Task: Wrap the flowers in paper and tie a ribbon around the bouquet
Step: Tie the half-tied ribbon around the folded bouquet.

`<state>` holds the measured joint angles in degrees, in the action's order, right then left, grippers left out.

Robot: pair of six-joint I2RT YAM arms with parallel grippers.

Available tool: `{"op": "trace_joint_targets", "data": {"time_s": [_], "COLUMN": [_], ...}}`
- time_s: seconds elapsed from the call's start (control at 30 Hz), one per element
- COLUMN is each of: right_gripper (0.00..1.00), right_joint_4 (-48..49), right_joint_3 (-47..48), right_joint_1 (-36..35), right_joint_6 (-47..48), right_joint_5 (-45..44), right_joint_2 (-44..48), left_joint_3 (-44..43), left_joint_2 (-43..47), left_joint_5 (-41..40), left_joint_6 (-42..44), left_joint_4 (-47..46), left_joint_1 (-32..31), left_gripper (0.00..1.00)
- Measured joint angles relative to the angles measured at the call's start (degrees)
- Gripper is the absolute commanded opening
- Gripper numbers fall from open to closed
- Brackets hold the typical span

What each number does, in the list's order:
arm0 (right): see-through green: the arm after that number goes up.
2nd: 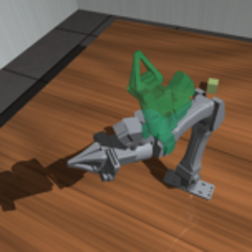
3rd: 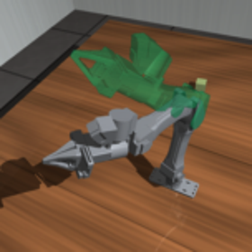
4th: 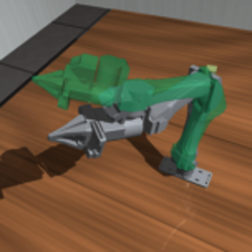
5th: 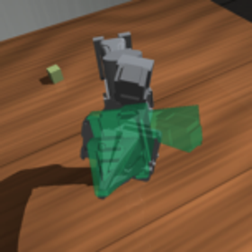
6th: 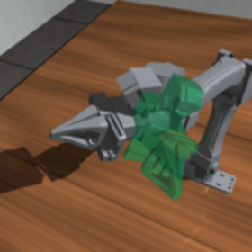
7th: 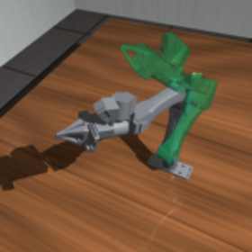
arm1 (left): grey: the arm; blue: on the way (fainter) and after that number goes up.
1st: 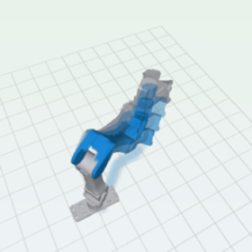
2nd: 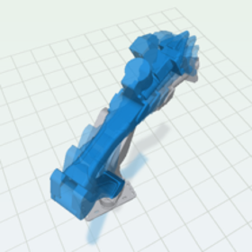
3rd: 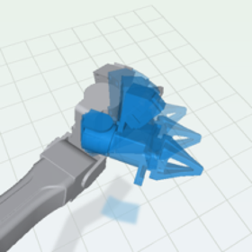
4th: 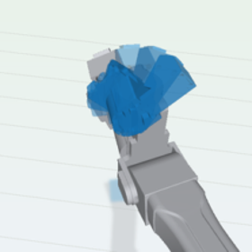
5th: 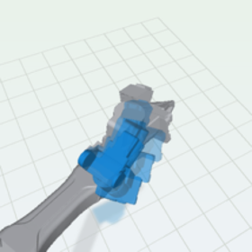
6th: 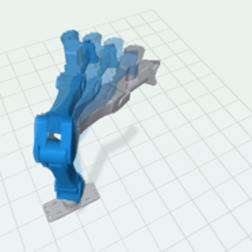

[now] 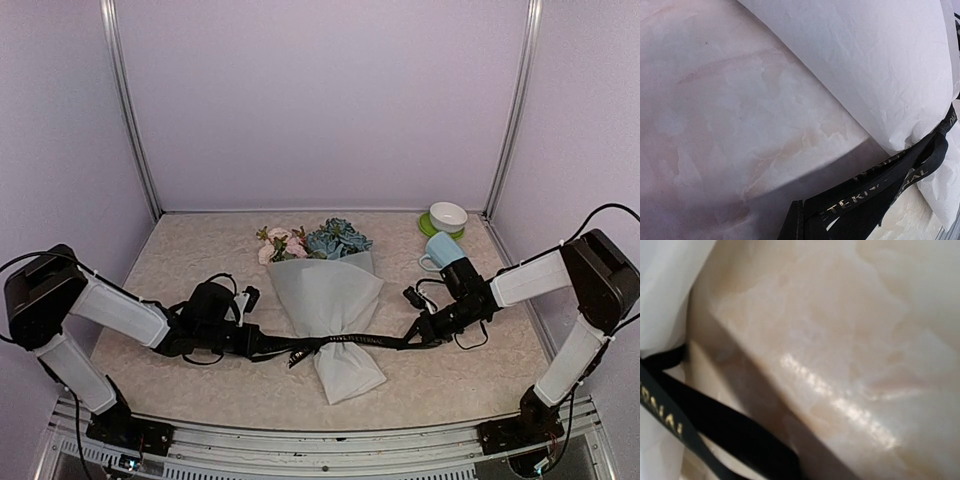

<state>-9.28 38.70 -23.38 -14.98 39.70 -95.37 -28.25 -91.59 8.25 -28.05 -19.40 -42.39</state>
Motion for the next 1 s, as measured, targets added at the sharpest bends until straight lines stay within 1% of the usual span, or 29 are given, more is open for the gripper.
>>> {"op": "trace_joint_targets", "data": {"time_s": [0.53, 0.57, 0.7, 0.8, 1.0], "right_gripper": [0.0, 0.03, 0.21, 0.32, 0.42], "right_joint_4": [1.2, 1.2, -0.9, -4.3, -8.9], "right_joint_3": [-0.6, -0.6, 0.8, 3.5, 7.6], "right_joint_1": [0.3, 0.3, 0.3, 0.1, -2.1], "right_joint_6": [0.3, 0.3, 0.4, 1.4, 2.6], "right_joint_5": [0.8, 0.9, 0.4, -0.5, -1.5], "right_joint_2": [-0.1, -0.1, -0.1, 0.6, 5.6], "left_joint_3": [0.9, 1.0, 1.0, 1.3, 1.4], "left_joint_2": [2.0, 2.1, 2.6, 4.5, 11.7], "left_joint_5": [-0.1, 0.2, 0.5, 0.1, -3.1], "left_joint_6": [1.2, 1.2, 1.4, 1.4, 2.7], "left_joint_4": [1.9, 1.9, 2.0, 2.2, 2.4], "left_joint_1": [0.6, 0.6, -0.1, -0.2, -0.2], "left_gripper": [0.0, 0.0, 0.0, 0.11, 0.38]}}
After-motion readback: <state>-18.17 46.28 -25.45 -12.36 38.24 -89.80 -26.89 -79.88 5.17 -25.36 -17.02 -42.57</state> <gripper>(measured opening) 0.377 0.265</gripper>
